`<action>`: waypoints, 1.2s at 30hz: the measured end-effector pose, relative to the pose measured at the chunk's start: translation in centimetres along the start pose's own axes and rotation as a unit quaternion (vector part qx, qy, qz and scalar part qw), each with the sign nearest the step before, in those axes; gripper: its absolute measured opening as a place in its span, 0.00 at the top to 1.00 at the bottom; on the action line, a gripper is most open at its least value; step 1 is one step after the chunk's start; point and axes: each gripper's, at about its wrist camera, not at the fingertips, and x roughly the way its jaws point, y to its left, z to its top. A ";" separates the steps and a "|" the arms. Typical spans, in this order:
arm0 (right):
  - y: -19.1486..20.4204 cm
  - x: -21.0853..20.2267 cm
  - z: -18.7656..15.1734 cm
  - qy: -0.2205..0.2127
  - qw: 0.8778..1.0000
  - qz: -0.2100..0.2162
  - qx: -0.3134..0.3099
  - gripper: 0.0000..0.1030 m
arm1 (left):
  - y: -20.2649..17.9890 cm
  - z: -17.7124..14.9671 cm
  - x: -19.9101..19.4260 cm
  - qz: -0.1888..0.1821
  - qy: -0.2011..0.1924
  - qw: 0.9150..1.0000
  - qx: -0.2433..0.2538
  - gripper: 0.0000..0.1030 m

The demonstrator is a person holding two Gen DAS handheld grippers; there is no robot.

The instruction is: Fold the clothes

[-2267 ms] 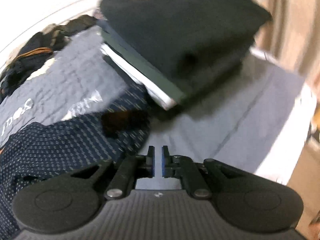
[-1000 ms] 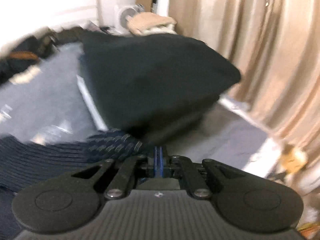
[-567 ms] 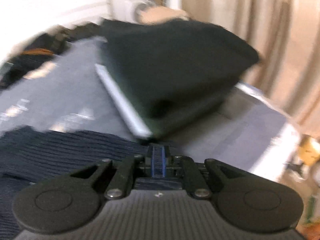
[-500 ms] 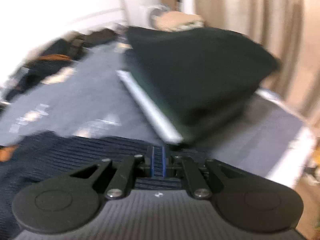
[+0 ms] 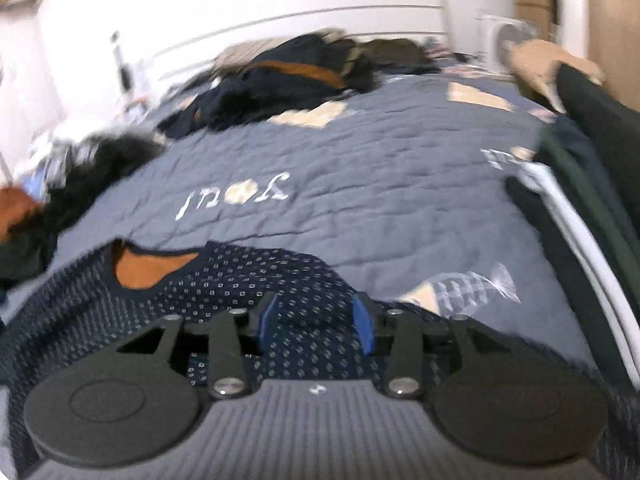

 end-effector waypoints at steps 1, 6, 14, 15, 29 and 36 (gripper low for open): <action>0.2 1.0 0.3 0.002 1.000 -0.001 -0.010 0.59 | 0.9 0.2 0.2 0.016 0.000 1.000 0.001 0.37; 0.9 5.4 1.7 0.016 0.999 0.011 -0.033 0.57 | 5.6 0.7 2.6 0.073 0.026 0.997 0.009 0.37; 2.6 11.2 3.4 0.049 0.994 0.055 -0.076 0.56 | 9.2 2.1 8.8 0.087 0.078 0.991 0.061 0.37; 2.8 11.8 3.6 0.053 0.994 0.058 -0.082 0.56 | 9.5 2.2 9.5 0.085 0.081 0.991 0.067 0.37; 4.4 17.9 5.4 0.118 0.970 0.117 -0.177 0.55 | 12.9 2.9 17.0 0.052 0.144 0.983 0.107 0.37; 4.2 19.8 4.9 0.159 0.971 0.096 -0.148 0.93 | 14.6 1.9 19.1 0.019 0.168 0.983 0.076 0.50</action>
